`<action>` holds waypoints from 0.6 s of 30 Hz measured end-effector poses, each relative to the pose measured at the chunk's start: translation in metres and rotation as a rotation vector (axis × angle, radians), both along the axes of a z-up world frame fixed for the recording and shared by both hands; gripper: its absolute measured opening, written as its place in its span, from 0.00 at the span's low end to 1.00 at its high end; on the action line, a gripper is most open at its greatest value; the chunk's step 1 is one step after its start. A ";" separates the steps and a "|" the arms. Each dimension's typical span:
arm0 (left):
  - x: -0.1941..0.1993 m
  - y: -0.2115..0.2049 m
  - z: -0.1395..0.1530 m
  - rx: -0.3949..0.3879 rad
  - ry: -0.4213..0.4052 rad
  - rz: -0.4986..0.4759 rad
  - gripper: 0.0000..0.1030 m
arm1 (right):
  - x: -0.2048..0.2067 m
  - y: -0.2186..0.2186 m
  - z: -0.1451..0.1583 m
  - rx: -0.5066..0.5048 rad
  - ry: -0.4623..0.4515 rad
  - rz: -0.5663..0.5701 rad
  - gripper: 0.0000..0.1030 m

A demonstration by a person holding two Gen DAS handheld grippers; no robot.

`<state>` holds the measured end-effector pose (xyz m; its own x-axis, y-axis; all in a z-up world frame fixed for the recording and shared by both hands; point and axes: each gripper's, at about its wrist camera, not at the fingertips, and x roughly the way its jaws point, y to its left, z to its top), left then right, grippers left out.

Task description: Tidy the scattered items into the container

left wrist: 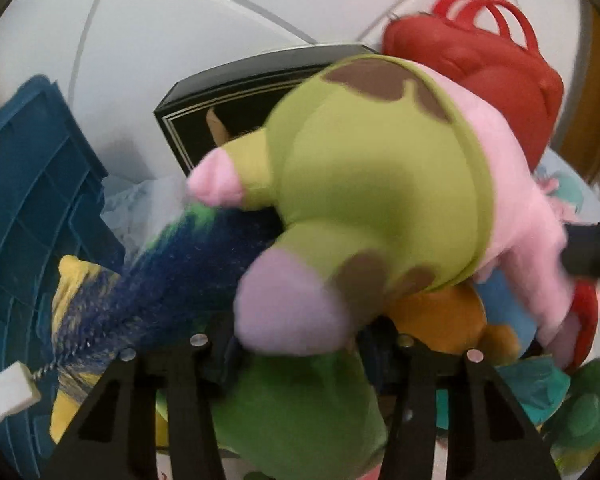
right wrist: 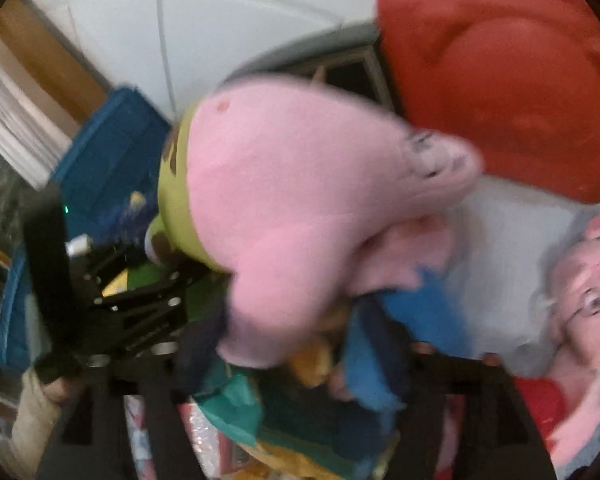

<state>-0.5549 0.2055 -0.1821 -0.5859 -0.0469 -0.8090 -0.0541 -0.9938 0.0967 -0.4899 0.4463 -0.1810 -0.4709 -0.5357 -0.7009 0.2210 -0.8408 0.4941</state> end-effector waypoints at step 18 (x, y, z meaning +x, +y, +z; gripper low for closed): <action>0.016 0.008 0.066 0.068 0.113 -0.072 0.82 | -0.036 0.029 0.018 -0.184 0.006 -0.060 0.85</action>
